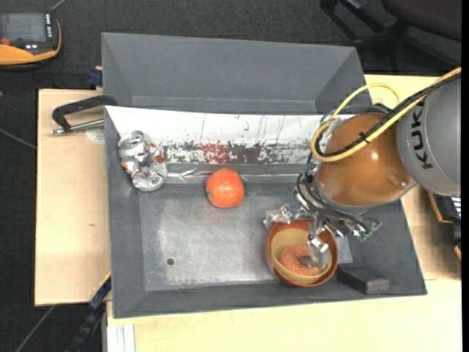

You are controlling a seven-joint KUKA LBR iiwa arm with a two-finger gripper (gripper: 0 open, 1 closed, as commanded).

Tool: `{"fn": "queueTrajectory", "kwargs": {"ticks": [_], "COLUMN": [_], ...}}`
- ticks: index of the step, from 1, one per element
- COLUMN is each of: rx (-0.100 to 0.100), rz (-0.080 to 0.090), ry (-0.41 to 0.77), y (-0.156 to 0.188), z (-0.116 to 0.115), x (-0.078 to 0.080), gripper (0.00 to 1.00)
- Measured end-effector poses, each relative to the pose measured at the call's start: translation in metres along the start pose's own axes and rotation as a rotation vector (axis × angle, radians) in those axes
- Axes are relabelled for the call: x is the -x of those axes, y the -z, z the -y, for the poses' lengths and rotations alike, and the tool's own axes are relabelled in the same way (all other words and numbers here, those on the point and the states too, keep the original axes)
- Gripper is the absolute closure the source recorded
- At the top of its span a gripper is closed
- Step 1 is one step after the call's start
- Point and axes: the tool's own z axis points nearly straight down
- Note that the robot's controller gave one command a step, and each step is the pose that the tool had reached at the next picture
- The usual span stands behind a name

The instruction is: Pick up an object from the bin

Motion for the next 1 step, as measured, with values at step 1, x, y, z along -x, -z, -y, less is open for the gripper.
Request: {"fn": "queueTrajectory", "kwargs": {"ticks": [1], "rx": [-0.001], "rz": [0.003], "ry": [0.001], "y": [0.0002], "z": [0.0], "x": [0.0017], "gripper": [1.0]}}
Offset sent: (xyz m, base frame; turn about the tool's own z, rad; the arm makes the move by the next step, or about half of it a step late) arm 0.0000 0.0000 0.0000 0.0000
